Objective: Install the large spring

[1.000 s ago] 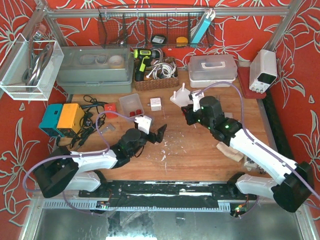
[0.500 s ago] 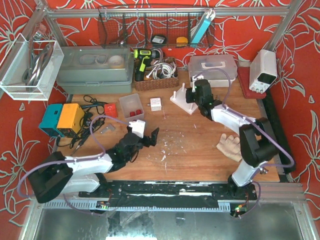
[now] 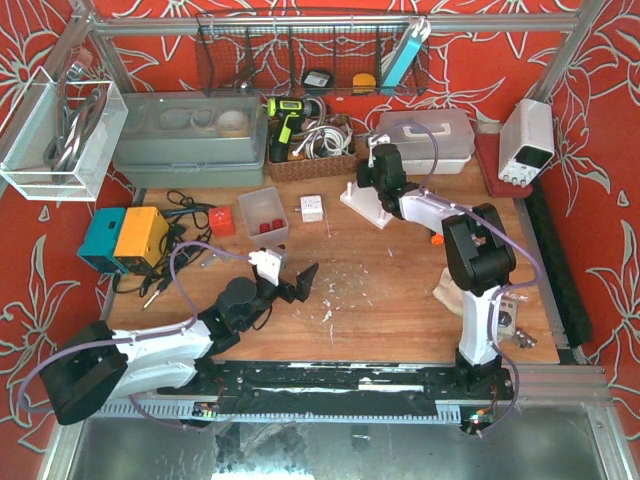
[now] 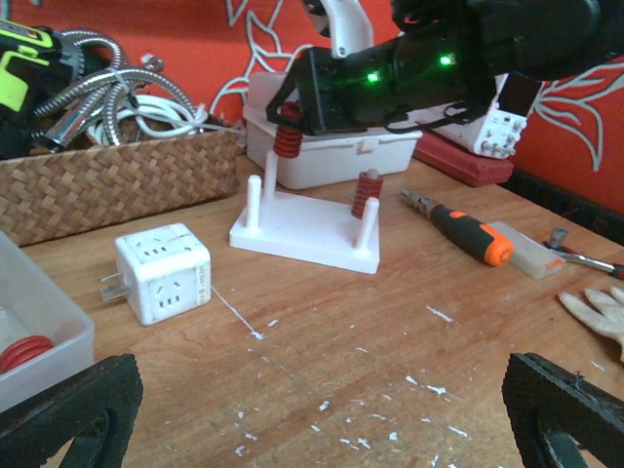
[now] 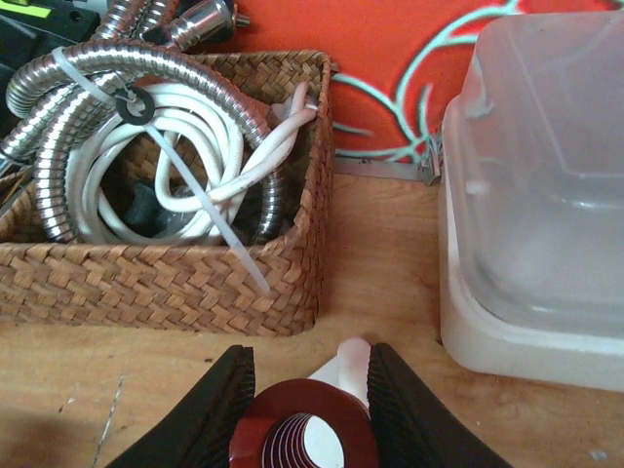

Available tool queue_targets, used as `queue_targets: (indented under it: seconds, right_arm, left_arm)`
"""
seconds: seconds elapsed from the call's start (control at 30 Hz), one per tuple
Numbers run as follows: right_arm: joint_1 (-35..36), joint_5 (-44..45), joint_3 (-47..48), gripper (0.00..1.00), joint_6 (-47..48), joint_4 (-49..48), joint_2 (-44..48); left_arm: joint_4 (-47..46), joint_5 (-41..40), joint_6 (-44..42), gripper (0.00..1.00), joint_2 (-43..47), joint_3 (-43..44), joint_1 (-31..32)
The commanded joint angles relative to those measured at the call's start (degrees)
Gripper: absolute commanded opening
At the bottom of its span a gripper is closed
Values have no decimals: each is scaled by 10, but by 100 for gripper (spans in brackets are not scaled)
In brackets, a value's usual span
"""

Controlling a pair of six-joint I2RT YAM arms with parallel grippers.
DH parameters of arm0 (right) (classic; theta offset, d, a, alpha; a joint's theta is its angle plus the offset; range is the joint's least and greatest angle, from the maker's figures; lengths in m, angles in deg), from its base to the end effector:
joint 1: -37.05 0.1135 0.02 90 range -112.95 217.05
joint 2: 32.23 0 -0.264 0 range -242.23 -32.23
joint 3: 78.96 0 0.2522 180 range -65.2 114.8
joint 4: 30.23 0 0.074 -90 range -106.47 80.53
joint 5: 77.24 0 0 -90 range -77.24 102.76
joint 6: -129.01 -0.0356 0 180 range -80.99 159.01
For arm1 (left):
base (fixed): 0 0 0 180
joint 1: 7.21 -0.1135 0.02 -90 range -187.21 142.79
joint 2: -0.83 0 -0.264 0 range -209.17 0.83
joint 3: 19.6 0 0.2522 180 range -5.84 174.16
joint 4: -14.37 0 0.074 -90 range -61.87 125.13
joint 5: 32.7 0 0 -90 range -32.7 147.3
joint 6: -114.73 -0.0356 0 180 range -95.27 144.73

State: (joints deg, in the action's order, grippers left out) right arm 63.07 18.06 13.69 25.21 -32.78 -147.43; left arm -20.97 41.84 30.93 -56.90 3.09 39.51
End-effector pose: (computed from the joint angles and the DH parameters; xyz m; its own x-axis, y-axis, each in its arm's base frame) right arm 0.4222 0.2024 0.2182 -0.3841 0.0768 -0.9201 -0.2751 0.9417 0.1935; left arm 0.1398 -0.1346 0.1925 -0.0525 -0.0961 -0.9940 0.5163 0.8494 -0.1094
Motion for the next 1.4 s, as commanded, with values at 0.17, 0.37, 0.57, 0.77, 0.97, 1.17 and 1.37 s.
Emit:
queue_targets:
  seconds: [0.17,0.37,0.57,0.77,0.97,1.17,1.37]
  right_arm:
    - [-4,17,77,0,33,-13,-42]
    - [-9,23,105,0,35,15,-61]
    - [-15,21,118,0,36,25,-81]
    - [-19,14,138,0,33,43,-107]
    - [-22,8,152,4,20,62,-121]
    - [-25,15,156,42,6,78,-122]
    - [-26,23,164,58,1,114,-90]
  left_arm:
    - [-20,43,-5,100,3,11,-1]
    - [-17,47,-7,100,5,11,-1]
    - [-17,47,-12,100,6,10,0]
    - [-16,47,-15,100,5,9,0]
    - [-14,45,-16,100,27,8,0]
    - [-16,44,-16,100,25,8,0]
    - [-17,34,-15,100,24,8,0]
